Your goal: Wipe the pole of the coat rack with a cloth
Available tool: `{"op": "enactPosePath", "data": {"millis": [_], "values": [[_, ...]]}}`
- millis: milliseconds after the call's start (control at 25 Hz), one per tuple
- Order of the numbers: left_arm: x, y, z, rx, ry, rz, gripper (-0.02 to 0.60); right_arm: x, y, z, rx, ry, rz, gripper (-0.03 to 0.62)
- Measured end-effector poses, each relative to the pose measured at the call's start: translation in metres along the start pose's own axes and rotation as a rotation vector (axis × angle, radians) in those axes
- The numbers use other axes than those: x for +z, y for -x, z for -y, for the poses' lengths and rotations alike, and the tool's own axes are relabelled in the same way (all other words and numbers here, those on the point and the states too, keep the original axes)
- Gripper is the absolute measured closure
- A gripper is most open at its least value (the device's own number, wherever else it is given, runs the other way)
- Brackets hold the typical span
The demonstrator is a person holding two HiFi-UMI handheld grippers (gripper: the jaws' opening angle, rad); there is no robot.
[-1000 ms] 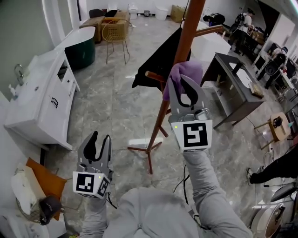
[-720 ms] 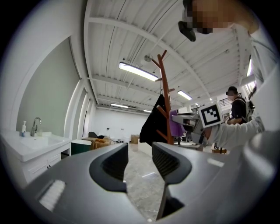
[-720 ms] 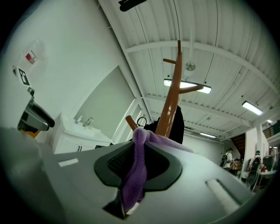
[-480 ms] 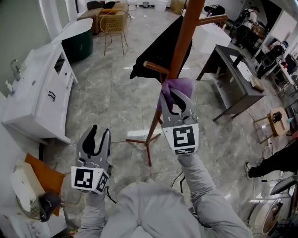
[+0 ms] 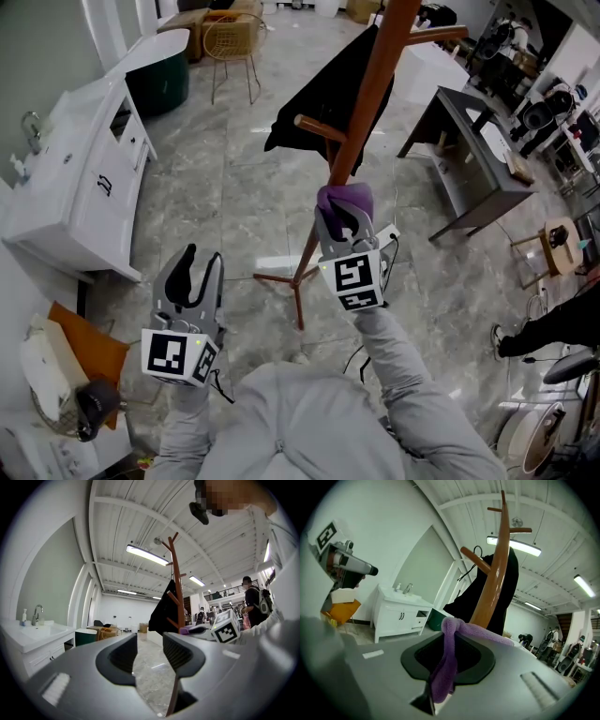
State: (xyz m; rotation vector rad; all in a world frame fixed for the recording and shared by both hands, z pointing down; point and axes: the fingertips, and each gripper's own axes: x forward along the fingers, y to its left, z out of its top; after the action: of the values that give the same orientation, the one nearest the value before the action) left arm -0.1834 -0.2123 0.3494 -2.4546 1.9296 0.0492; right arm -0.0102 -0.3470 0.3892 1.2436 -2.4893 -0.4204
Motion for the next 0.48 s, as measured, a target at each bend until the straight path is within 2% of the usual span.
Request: {"op": "enactPosePath", "data": {"millis": [480], "values": [[-0.003, -0.001, 0.000, 0.009, 0.003, -0.007, 0.403, -0.067, -0.014, -0.028, 0.131, 0.038, -0.219, 0.539]]}}
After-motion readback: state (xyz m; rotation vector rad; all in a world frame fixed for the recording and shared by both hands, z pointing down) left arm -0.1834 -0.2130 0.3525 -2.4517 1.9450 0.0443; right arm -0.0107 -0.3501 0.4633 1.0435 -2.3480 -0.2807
